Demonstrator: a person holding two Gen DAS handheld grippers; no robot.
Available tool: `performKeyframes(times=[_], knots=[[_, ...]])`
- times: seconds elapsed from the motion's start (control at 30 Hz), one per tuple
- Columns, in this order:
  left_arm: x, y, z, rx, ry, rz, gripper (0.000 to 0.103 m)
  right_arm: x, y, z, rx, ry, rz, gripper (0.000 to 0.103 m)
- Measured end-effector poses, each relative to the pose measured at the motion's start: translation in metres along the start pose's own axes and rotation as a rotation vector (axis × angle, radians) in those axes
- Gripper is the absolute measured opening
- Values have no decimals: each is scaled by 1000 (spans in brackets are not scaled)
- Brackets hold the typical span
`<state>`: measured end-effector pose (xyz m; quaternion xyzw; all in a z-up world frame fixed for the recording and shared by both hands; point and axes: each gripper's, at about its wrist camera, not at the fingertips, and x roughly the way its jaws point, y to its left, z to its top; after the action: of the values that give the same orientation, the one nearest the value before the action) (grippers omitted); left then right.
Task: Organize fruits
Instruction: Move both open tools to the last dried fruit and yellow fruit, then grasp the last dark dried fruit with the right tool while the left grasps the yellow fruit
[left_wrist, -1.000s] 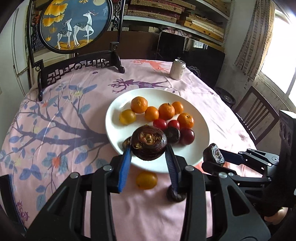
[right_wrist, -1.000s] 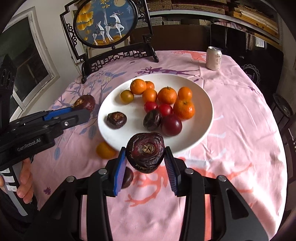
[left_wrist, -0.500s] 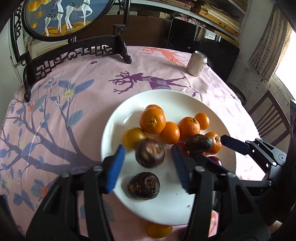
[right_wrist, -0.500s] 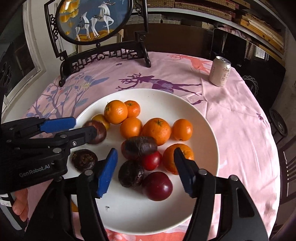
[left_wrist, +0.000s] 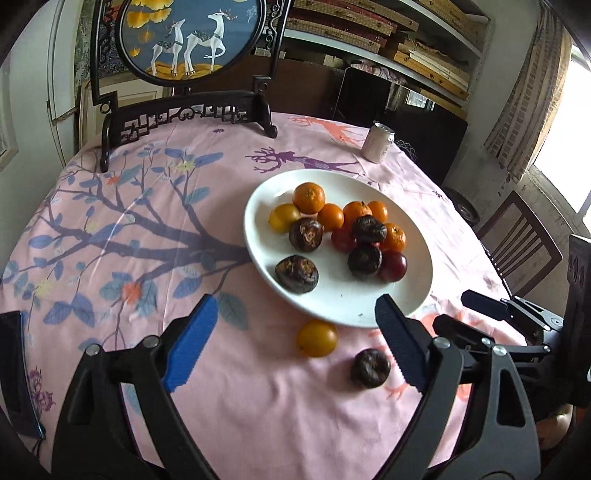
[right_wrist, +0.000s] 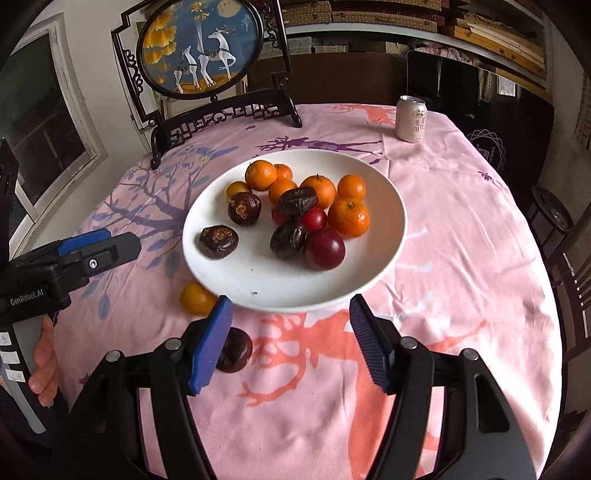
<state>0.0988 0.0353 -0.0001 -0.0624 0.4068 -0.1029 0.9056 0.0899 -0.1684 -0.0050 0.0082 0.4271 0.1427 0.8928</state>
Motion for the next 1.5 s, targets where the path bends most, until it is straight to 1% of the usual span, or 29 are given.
performKeyframes(times=[0.17, 0.37, 0.6, 0.63, 0.67, 0.7, 0.77, 0.8, 0.93, 1.07, 1.2, 1.33, 1.43, 1.47, 1.5], knots=[[-8, 10, -23, -6, 7, 45, 89, 1, 18, -14, -31, 31, 13, 66], [-13, 30, -36, -48, 20, 66, 90, 35, 43, -33, -55, 113, 52, 66], [-19, 39, -44, -66, 22, 71, 90, 65, 61, -38, -117, 148, 19, 65], [-19, 39, -45, -66, 23, 69, 90, 69, 63, -39, -131, 149, 9, 60], [-19, 38, -45, -64, 24, 67, 90, 71, 65, -39, -151, 143, -20, 44], [-19, 36, -45, -60, 26, 67, 90, 69, 67, -40, -169, 133, -37, 43], [-17, 32, -45, -48, 31, 65, 90, 66, 63, -40, -143, 142, 13, 42], [-14, 29, -45, -40, 38, 62, 90, 62, 60, -40, -130, 136, 21, 42], [2, 11, -45, -7, 86, 44, 90, 40, 43, -40, -82, 88, 20, 43], [30, -12, -45, 32, 151, 22, 90, 23, 21, -45, -38, 57, 16, 43], [59, -26, -43, 60, 195, 37, 90, 14, 0, -54, 5, 55, 17, 43], [79, -28, -38, 62, 210, 67, 90, 7, -17, -59, 51, 46, 27, 43], [88, -27, -36, 59, 216, 89, 86, 2, -25, -60, 70, 32, 25, 43], [90, -27, -37, 63, 220, 91, 75, 0, -26, -59, 73, 29, 26, 43], [90, -29, -37, 80, 207, 120, 60, 0, -26, -59, 74, 26, 26, 43]])
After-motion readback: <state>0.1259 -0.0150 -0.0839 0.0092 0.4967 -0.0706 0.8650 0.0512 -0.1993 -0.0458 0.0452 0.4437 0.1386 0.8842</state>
